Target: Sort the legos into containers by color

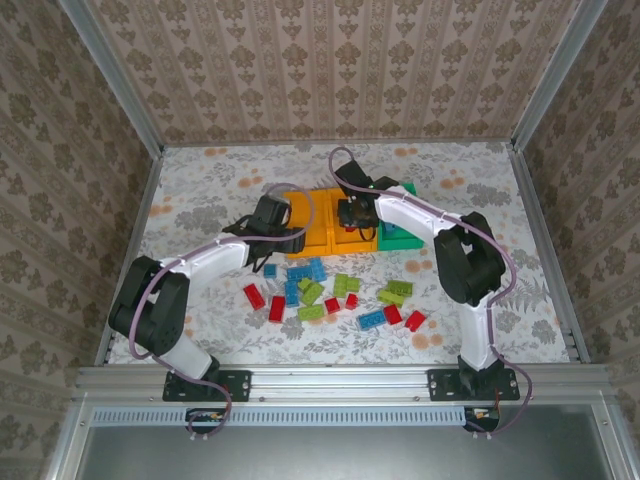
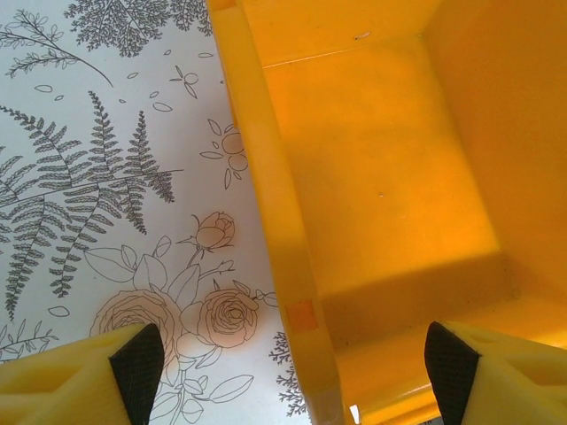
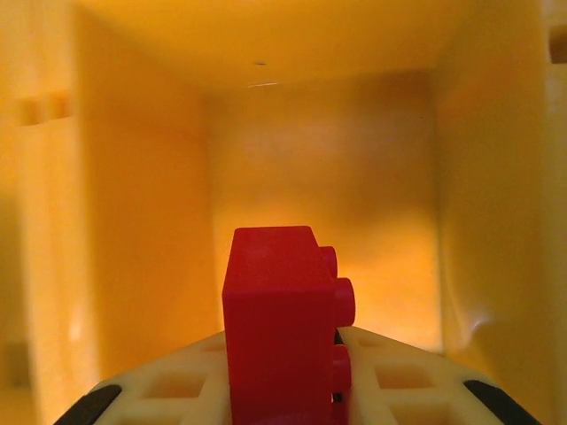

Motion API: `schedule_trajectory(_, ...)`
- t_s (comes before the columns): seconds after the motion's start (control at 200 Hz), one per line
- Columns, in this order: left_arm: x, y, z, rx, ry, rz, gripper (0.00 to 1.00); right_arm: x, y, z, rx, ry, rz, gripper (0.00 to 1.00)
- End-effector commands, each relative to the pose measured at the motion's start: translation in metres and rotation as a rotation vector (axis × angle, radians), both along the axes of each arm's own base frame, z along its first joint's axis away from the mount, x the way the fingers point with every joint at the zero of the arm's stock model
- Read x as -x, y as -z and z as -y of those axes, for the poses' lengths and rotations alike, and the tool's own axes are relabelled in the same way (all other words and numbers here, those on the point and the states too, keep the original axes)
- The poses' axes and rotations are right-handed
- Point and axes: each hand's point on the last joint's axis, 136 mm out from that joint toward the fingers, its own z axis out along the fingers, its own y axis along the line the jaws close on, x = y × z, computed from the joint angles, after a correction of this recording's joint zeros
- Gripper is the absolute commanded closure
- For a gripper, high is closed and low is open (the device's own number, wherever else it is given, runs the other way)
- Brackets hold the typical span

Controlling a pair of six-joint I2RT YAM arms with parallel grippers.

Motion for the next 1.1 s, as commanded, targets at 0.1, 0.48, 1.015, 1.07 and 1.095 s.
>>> schedule_trajectory(0.1, 0.003, -0.008, -0.006, -0.02, -0.023, 0.03, 0.17, -0.004, -0.008, -0.004, -0.014, -0.023, 0.005, 0.46)
schedule_trajectory(0.48, 0.003, -0.012, -0.009, -0.053, -0.022, 0.06, 0.1, 0.066, -0.046, 0.011, 0.015, -0.283, 0.141, 0.24)
schedule_trajectory(1.015, 0.004, -0.006, -0.009, -0.059, -0.019, 0.054, 0.09, 0.192, 0.006, 0.063, 0.194, -0.753, -0.034, 0.29)
schedule_trajectory(1.07, 0.004, -0.005, -0.009, -0.06, -0.019, 0.052, 0.09, 0.196, 0.014, 0.063, 0.211, -0.777, -0.08, 0.31)
schedule_trajectory(1.095, 0.004, -0.006, -0.009, -0.058, -0.02, 0.053, 0.09, 0.198, 0.017, 0.062, 0.217, -0.79, -0.095, 0.31)
